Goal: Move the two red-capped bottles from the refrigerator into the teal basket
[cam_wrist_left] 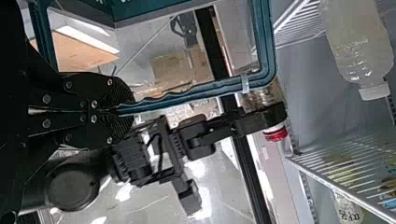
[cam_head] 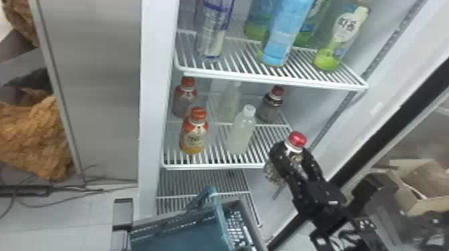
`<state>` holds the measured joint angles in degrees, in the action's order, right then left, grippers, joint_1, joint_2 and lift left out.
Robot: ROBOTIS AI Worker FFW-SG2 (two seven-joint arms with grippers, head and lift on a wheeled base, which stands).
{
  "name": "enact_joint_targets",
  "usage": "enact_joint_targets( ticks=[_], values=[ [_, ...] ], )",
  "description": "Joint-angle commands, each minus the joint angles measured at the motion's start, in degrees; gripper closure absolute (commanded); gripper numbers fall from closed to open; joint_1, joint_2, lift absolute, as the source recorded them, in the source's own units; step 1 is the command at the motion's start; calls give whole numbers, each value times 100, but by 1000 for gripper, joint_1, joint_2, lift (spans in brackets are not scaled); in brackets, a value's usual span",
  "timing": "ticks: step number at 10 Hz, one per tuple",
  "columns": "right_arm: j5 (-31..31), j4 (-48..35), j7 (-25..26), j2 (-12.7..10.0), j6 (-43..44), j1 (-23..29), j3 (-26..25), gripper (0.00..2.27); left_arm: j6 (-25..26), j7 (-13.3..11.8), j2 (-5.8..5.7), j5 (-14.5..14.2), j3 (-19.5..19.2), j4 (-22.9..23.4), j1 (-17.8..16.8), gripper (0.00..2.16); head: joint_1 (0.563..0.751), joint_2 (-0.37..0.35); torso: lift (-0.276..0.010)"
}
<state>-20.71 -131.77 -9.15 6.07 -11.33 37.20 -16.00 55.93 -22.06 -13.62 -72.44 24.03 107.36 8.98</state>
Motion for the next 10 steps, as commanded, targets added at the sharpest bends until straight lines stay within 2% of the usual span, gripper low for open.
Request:
enact_joint_targets(
  ticks=[1,5,10],
  values=[
    [-54,-471,-113,17,-569,316,0,674,-10,0,0,0,-15,0,16,1128,695,-350,-228],
    [-226,-1132,-508,79,-1820,766,0,674,-10,0,0,11,-38,0,30,1128,695,-350,-228],
    [-591,-963,-948,175,-2692,780,171,674,-10,0,0,57,-73,0,30,1128,695,-350,-228]
  ],
)
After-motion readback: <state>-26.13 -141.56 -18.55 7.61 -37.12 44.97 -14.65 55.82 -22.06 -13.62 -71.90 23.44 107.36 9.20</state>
